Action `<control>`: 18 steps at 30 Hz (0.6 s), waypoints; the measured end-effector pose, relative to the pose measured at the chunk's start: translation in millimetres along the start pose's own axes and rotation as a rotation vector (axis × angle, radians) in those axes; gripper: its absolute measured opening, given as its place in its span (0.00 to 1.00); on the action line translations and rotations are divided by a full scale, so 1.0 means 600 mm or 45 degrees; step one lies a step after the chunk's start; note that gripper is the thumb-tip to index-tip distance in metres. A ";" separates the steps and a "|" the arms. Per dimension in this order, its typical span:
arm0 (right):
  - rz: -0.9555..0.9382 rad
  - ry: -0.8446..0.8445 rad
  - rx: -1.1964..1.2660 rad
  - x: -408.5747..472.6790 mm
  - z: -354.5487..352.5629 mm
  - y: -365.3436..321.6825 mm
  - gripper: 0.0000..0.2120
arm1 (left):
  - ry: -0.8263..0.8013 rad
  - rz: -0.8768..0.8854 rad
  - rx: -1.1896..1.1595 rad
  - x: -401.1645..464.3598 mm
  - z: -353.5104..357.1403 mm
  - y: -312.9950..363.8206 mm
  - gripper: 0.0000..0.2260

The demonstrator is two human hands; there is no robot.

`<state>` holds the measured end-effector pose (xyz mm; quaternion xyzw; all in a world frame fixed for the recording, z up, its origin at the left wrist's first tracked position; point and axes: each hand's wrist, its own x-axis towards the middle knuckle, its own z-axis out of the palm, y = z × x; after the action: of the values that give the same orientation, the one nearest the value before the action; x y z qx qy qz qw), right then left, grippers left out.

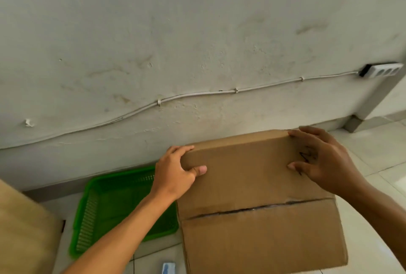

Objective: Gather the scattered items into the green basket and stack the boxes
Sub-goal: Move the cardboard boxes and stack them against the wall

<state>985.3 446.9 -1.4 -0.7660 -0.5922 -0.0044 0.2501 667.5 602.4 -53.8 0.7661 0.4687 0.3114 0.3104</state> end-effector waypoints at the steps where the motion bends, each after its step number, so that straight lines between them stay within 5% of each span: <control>1: 0.048 -0.010 0.052 0.021 0.010 0.005 0.38 | 0.015 -0.005 0.009 0.021 0.005 0.001 0.27; 7: 0.275 -0.070 0.102 0.071 0.046 0.047 0.35 | -0.047 -0.056 0.049 0.110 0.047 0.033 0.21; 11: 0.389 -0.104 0.098 0.023 0.036 0.102 0.37 | -0.100 -0.151 0.112 0.136 0.093 0.044 0.28; 14: 0.418 -0.223 -0.051 -0.024 0.033 0.121 0.40 | -0.180 -0.208 0.343 0.148 0.108 0.046 0.30; 18: 0.387 -0.314 -0.123 -0.070 0.039 0.113 0.40 | -0.017 -0.071 0.609 0.145 0.100 0.038 0.33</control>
<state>1027.8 406.1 -60.4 -0.8524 -0.4951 0.0989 0.1363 757.2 662.1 -57.0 0.8067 0.5480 0.1776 0.1316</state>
